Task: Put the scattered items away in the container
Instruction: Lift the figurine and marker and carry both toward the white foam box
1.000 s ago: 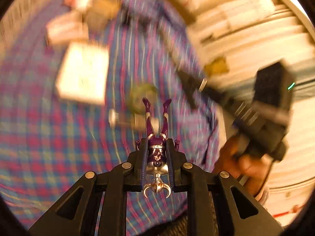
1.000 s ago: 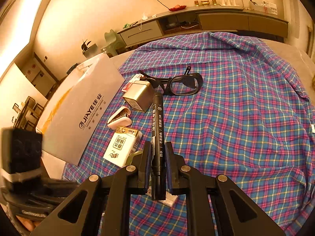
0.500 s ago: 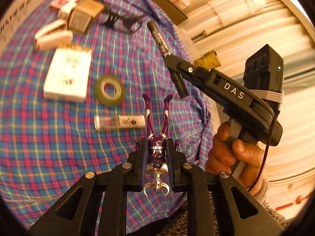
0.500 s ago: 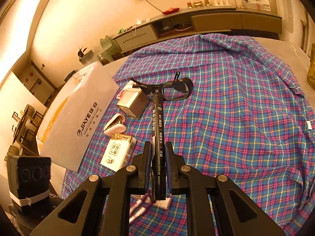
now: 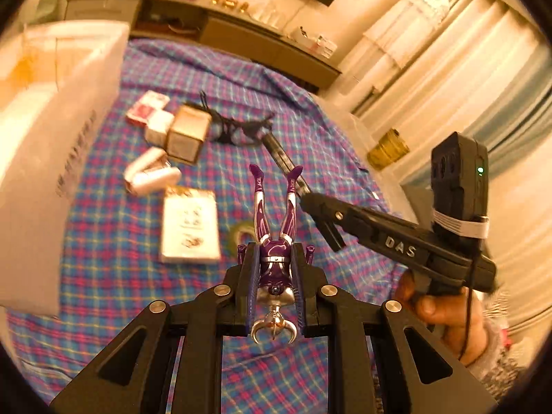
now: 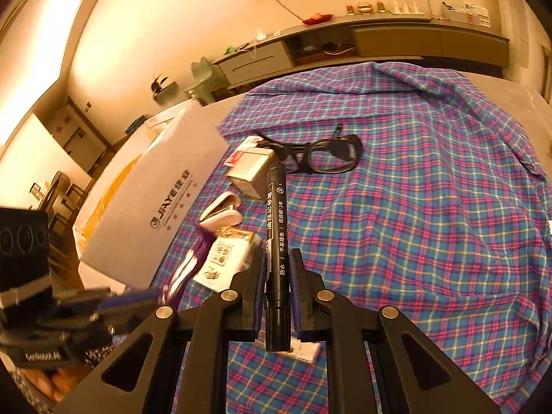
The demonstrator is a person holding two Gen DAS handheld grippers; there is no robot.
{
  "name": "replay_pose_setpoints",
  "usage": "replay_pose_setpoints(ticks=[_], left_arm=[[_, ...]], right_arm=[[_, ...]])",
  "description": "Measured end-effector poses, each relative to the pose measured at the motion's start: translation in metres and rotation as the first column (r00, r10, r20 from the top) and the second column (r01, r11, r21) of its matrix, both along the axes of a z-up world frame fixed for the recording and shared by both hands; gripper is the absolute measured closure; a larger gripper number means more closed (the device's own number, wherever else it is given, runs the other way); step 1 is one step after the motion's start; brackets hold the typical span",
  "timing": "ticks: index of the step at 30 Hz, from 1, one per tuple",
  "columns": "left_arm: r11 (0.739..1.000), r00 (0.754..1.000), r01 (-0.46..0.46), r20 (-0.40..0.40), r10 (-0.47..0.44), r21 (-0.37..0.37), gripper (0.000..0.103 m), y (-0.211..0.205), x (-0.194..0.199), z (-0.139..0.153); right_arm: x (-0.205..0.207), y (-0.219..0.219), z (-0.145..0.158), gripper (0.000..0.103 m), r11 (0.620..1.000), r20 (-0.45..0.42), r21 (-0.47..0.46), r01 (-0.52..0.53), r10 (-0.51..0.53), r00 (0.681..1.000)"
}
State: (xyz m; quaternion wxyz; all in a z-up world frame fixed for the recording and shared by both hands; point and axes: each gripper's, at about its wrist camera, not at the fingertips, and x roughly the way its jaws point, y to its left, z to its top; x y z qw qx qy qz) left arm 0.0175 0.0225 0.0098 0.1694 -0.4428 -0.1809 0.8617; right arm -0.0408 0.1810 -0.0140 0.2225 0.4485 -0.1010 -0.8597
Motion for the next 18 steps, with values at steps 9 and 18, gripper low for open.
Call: replay_pose_setpoints(ticks=[9, 18], left_arm=[[0.981, 0.994, -0.076, -0.091, 0.061, -0.177, 0.085, -0.014, 0.009, 0.016], [0.971, 0.984, -0.127, -0.145, 0.099, -0.204, 0.085, -0.033, 0.017, 0.032]], right_arm=[[0.007, -0.022, 0.004, 0.088, 0.998, -0.022, 0.028, -0.047, 0.048, 0.999], [0.021, -0.042, 0.016, 0.088, 0.995, -0.045, 0.074, -0.070, 0.074, 0.996]])
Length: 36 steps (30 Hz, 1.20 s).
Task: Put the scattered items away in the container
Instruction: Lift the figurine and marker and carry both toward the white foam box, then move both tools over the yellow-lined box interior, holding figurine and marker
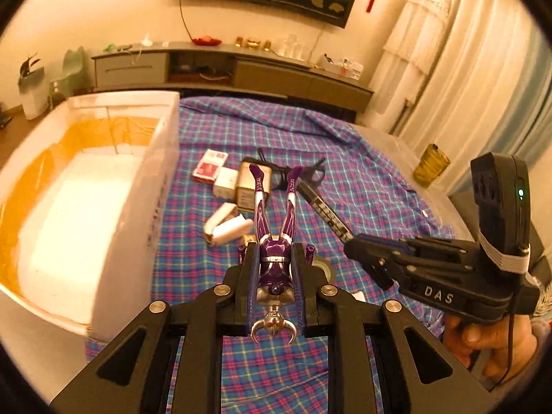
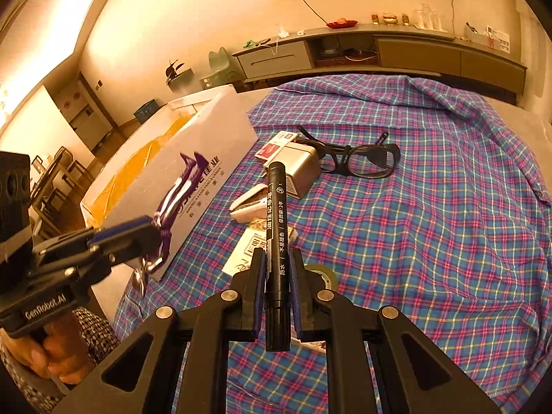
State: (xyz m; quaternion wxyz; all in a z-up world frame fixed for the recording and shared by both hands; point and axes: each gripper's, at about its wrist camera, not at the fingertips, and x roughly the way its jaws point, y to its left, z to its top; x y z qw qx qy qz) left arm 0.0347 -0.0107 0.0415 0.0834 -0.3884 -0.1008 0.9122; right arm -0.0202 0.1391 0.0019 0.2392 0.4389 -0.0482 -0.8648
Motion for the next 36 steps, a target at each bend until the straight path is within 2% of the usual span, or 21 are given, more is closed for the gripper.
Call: replay_pose_setpoints(ticks=[18, 26, 36], left_arm=[[0.997, 0.992, -0.069, -0.104, 0.073, 0.047, 0.085, -0.046, 0.022, 0.035], [0.992, 0.987, -0.093, -0.124, 0.103, 0.081, 0.085, -0.066, 0.025, 0.042], [0.987, 0.982, -0.110, -0.140, 0.126, 0.118, 0.085, -0.085, 0.027, 0.045]], right_arm=[[0.028, -0.051, 0.038, 0.088, 0.996, -0.081, 0.082, -0.038, 0.045, 0.996], [0.034, -0.074, 0.053, 0.088, 0.990, -0.102, 0.124, -0.068, 0.081, 0.991], [0.033, -0.099, 0.065, 0.088, 0.987, -0.103, 0.127, -0.100, 0.114, 0.988]])
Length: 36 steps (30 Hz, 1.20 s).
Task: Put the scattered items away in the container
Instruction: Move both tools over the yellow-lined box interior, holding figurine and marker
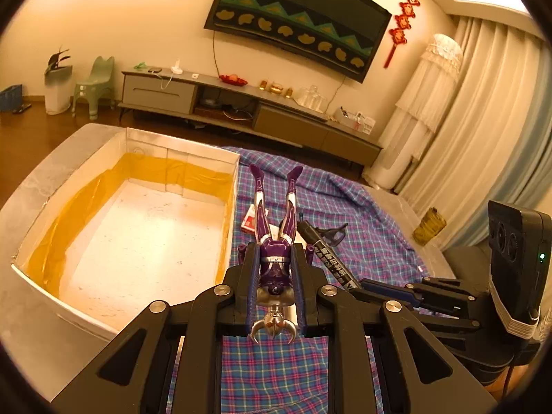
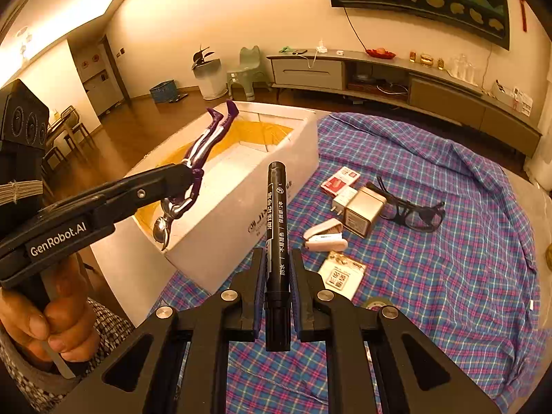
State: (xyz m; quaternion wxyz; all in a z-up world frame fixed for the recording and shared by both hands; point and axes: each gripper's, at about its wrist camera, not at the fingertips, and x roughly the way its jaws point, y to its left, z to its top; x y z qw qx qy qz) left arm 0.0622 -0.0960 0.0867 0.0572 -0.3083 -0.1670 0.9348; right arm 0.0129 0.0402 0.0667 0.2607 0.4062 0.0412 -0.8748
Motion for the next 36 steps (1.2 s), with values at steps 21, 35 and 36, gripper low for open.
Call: replay_pose_setpoints(ticks=[21, 35, 36], left_arm=[[0.993, 1.000, -0.012, 0.027, 0.008, 0.121, 0.085, -0.031, -0.025, -0.025], [0.984, 0.998, -0.058, 0.041, 0.052, 0.171, 0.085, -0.051, -0.037, -0.027], [0.983, 0.997, -0.066, 0.040, 0.060, 0.169, 0.085, -0.053, -0.038, -0.026]], right_arm=[[-0.014, -0.018, 0.020, 0.088, 0.998, -0.026, 0.062, 0.010, -0.008, 1.000], [-0.043, -0.029, 0.029, 0.088, 0.998, -0.020, 0.068, 0.015, -0.013, 1.000], [-0.045, -0.032, 0.029, 0.088, 0.998, -0.018, 0.068, 0.011, -0.010, 1.000]])
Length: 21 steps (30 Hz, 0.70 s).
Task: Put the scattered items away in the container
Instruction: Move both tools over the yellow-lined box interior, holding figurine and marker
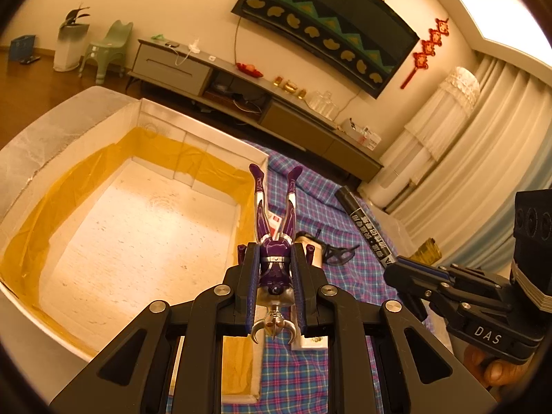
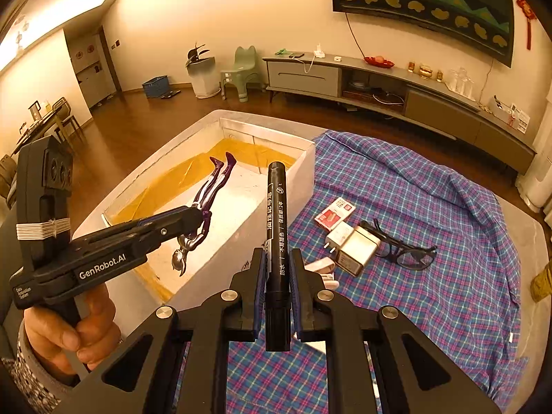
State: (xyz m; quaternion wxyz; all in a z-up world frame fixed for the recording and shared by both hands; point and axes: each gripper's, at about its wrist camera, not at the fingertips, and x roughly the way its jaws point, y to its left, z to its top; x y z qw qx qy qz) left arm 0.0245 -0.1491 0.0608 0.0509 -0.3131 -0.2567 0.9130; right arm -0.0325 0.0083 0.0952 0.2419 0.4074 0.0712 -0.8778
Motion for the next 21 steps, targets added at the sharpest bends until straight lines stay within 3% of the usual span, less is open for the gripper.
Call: replay_pose_setpoints(ticks=[21], left_arm=[[0.993, 0.993, -0.113, 0.020, 0.113, -0.020, 0.085, -0.045, -0.021, 0.008]], right_arm=[[-0.042, -0.055, 0.005, 0.088, 0.996, 0.028, -0.002, -0.093, 0.093, 0.995]])
